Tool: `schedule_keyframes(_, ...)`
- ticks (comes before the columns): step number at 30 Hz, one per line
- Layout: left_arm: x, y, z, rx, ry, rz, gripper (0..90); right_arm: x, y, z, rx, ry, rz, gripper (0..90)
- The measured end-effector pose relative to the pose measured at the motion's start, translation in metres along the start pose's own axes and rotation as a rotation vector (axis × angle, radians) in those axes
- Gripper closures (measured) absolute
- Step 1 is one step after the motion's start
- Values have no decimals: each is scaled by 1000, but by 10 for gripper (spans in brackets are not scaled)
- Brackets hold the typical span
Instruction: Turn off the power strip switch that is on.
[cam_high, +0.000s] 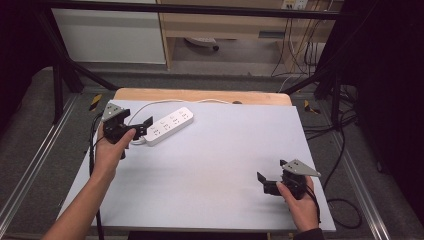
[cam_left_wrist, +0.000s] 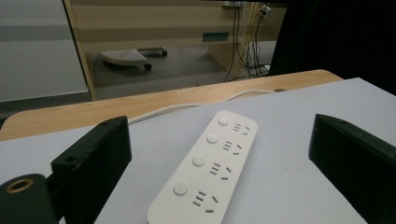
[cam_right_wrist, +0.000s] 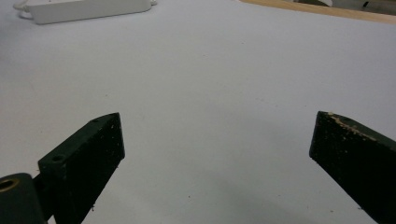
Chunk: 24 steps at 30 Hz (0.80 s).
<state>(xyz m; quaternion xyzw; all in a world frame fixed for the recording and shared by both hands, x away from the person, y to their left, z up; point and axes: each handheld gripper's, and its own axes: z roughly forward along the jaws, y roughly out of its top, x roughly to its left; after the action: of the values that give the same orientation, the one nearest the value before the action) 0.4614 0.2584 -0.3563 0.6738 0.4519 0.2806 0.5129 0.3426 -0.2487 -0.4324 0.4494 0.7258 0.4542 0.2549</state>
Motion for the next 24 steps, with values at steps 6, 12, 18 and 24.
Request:
schedule_keyframes(6, 1, 3, 12, 6, 14, -1, 58, 0, 1, 0, -3, 6, 2, 32)
schedule_keyframes(12, 3, 6, 25, 8, 27, 10, 60, 1, 1, -1, -8, 10, -4, 31)
schedule_keyframes(18, 4, 8, 39, -3, 33, 5, 61, 2, 0, 0, -4, 11, -4, 29)
schedule_keyframes(24, 5, 9, 56, 15, 52, 24, 72, 3, 0, 1, 1, 11, -4, 29)
